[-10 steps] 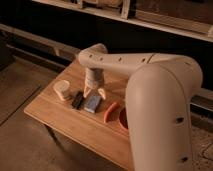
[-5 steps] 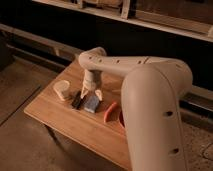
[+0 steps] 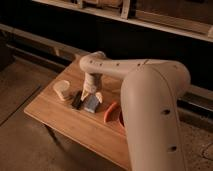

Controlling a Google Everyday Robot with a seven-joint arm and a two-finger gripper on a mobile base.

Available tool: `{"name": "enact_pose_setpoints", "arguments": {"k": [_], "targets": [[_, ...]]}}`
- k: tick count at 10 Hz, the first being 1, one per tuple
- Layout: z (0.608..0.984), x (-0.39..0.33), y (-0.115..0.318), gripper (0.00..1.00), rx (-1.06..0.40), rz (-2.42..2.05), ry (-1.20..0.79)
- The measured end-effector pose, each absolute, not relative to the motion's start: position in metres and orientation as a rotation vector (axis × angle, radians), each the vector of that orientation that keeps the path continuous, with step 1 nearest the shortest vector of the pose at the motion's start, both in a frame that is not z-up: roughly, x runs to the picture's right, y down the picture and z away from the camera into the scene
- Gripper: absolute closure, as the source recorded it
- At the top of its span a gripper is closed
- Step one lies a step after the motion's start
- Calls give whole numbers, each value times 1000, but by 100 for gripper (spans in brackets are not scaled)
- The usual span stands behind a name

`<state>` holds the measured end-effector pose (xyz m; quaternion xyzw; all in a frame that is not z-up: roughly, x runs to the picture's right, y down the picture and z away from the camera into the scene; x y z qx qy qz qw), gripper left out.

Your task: Place the white sponge in the ceramic bowl

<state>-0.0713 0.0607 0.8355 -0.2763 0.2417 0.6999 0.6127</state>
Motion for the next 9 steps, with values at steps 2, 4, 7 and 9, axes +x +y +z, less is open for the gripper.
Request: {"name": "enact_pose_setpoints", "arguments": {"k": [2, 4, 7, 9], "targets": [[839, -67, 65, 35, -622, 1626, 559], [844, -70, 75, 35, -633, 1619, 571], [854, -76, 92, 35, -666, 1595, 600], [858, -74, 95, 49, -669, 1587, 607]]}}
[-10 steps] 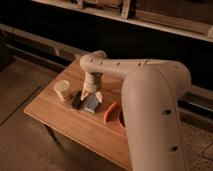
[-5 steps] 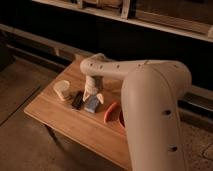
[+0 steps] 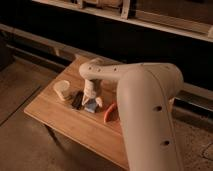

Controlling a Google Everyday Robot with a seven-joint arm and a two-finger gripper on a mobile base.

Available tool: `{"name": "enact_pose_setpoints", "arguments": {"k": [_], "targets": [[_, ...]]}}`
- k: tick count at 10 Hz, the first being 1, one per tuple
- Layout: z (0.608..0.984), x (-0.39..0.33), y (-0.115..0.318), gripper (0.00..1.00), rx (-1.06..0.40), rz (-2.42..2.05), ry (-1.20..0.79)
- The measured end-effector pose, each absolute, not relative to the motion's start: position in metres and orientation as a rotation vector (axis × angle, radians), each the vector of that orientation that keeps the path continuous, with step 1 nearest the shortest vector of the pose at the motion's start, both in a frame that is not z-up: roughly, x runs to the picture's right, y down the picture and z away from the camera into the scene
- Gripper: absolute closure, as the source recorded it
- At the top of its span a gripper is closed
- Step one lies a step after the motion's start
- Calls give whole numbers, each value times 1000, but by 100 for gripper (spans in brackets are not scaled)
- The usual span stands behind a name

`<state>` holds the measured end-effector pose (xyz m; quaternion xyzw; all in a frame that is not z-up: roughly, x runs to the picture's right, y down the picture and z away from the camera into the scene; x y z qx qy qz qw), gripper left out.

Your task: Place the white sponge in the ceramic bowl

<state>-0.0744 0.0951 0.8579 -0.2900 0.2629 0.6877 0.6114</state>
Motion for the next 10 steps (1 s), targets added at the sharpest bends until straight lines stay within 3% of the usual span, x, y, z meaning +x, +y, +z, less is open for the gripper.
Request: {"name": "enact_pose_setpoints", "arguments": {"k": [5, 6, 10], "targets": [[856, -71, 89, 95, -646, 1600, 584], [853, -70, 86, 99, -635, 1603, 582], [821, -61, 58, 100, -541, 1627, 578]]}}
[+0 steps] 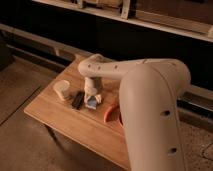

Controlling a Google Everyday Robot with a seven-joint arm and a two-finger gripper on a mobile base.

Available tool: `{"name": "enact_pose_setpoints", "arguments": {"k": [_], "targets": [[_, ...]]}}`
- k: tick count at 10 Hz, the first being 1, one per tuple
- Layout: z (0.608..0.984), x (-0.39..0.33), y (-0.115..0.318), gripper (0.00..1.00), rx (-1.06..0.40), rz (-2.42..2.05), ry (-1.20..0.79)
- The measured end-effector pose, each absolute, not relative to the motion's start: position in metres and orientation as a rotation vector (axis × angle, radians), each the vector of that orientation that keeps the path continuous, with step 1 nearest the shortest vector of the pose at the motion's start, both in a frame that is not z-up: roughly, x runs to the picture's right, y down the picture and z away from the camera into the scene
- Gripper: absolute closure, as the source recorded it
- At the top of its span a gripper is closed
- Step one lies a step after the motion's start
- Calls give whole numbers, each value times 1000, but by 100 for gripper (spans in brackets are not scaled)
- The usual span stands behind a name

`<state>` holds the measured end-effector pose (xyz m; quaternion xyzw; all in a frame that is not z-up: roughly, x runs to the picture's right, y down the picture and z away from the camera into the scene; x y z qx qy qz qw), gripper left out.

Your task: Place the white sponge in the ceramic bowl

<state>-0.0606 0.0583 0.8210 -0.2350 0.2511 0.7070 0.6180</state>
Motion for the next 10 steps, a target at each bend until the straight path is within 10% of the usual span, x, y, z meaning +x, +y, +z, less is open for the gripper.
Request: {"name": "enact_pose_setpoints", "arguments": {"k": [10], "targets": [[657, 17, 37, 100, -266, 1853, 527]]}}
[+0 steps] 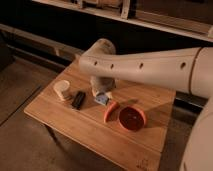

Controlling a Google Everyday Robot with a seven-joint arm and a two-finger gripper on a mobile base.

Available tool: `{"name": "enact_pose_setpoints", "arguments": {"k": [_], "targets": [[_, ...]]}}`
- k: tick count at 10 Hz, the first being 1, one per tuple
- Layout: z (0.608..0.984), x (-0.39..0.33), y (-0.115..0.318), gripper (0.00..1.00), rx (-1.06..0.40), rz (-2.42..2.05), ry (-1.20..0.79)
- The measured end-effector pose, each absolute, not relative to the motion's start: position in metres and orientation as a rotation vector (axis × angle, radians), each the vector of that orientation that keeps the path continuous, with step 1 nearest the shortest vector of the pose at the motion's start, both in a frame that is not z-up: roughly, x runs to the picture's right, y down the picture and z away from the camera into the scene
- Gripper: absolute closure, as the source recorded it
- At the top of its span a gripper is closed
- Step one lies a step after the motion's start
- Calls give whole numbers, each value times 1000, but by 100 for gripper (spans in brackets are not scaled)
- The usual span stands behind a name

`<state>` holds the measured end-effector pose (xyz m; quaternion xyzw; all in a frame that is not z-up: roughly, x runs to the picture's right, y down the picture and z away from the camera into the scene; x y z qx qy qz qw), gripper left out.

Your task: Place the white sponge in the ceramic bowl

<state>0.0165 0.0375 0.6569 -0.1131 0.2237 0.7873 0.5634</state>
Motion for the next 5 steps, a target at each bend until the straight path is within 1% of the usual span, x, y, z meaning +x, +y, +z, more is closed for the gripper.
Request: {"name": "enact_pose_setpoints", "arguments": {"k": [2, 3, 5], "targets": [[641, 41, 48, 100, -265, 1927, 535], [629, 65, 58, 100, -263, 1987, 546], [618, 94, 74, 100, -266, 2061, 560]]}}
